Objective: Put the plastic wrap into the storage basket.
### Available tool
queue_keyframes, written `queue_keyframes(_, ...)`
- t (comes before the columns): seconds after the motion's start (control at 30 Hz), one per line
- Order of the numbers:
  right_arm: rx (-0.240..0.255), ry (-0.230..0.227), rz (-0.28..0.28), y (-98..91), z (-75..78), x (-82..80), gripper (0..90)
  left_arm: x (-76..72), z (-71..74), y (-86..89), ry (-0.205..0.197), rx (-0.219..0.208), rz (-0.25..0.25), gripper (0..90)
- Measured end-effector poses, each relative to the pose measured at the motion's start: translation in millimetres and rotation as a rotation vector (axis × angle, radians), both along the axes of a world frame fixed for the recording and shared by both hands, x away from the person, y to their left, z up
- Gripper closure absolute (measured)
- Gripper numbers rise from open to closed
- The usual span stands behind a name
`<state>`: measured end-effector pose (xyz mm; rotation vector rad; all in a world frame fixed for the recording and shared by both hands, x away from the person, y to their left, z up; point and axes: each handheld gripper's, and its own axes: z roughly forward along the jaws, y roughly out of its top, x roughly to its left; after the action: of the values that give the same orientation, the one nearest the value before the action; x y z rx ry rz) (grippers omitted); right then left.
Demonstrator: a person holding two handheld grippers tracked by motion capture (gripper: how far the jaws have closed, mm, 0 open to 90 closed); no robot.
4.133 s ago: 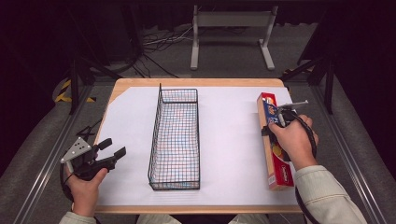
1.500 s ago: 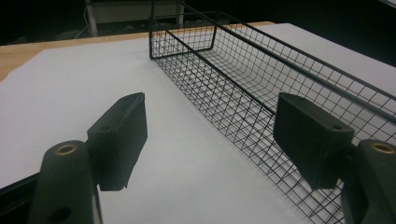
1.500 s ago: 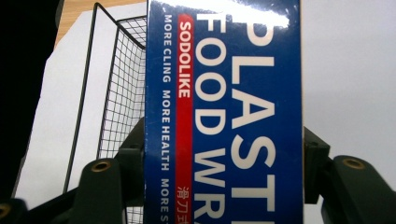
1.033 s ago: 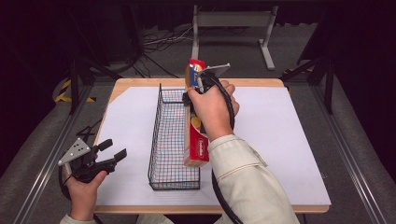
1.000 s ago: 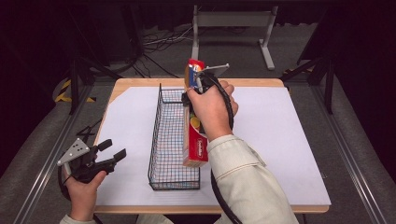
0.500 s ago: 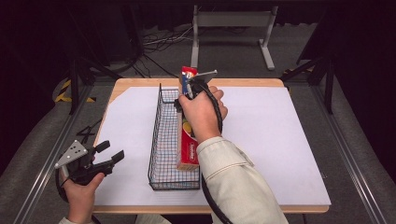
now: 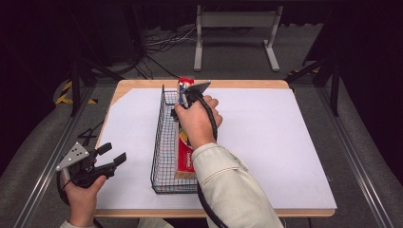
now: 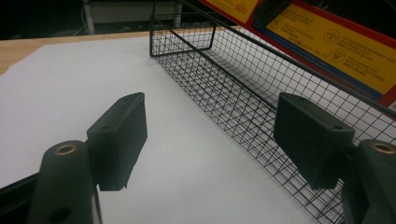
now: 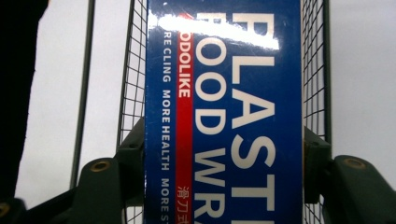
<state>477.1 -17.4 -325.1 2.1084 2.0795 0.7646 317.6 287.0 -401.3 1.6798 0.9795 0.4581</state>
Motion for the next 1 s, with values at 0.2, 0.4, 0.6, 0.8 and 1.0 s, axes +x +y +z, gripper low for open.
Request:
queue_keyframes(0.2, -0.009, 0.023, -0.003, 2.6, -12.4, 2.5, 39.4, -1.2, -0.2, 2.1, -0.001, -0.001, 0.008, 26.6)
queue_keyframes(0.4, -0.019, 0.041, 0.000, 3.6, -21.9, 3.5, 39.4, -2.5, -0.3, 2.9, 0.000, -0.001, 0.011, 26.6)
queue_keyframes(0.6, -0.027, 0.059, -0.004, 6.7, -30.3, 4.4, 39.4, -3.1, -0.7, 4.4, 0.001, 0.000, 0.012, 26.6)
queue_keyframes(0.8, -0.043, 0.076, -0.008, 7.7, -38.3, 5.3, 39.4, -2.5, -1.3, 6.6, 0.003, -0.009, 0.018, 26.6)
queue_keyframes(1.0, -0.064, 0.086, -0.001, 9.0, -45.0, 6.0, 39.3, -2.5, -1.5, 6.0, 0.004, -0.007, 0.017, 26.6)
